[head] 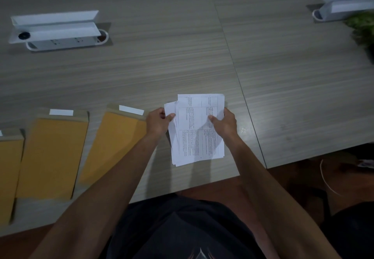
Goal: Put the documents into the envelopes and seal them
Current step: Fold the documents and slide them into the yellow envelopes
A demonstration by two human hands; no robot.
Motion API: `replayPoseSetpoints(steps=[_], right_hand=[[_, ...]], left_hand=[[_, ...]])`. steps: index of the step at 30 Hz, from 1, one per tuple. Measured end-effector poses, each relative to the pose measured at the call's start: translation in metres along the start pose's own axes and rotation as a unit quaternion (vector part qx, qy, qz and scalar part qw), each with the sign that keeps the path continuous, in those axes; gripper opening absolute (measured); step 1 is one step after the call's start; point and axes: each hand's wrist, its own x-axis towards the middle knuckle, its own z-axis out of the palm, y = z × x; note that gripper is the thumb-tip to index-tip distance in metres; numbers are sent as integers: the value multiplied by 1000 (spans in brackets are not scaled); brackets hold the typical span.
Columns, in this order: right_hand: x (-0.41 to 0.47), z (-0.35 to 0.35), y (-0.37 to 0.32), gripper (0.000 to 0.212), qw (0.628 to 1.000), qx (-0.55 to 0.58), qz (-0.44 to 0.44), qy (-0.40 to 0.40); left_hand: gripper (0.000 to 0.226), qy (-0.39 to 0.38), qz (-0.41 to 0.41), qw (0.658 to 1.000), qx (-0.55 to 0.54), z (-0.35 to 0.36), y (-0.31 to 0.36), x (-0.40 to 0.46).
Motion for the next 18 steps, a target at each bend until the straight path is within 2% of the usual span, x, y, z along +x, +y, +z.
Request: replayPoseSetpoints(steps=[10,15,18], right_hand=[[-3,4,-3,30,1000,-2,-11,-12],[-4,5,-14,36,999,29,-33,-11],[-4,8,-26,44,997,59,-45,-21]], left_hand=[[10,-75,-46,993,-84,-2,0,-4],[34,-80,-87,976,-182,-2,16,-8],[30,-121,-51,972,-196,-10,27,-11]])
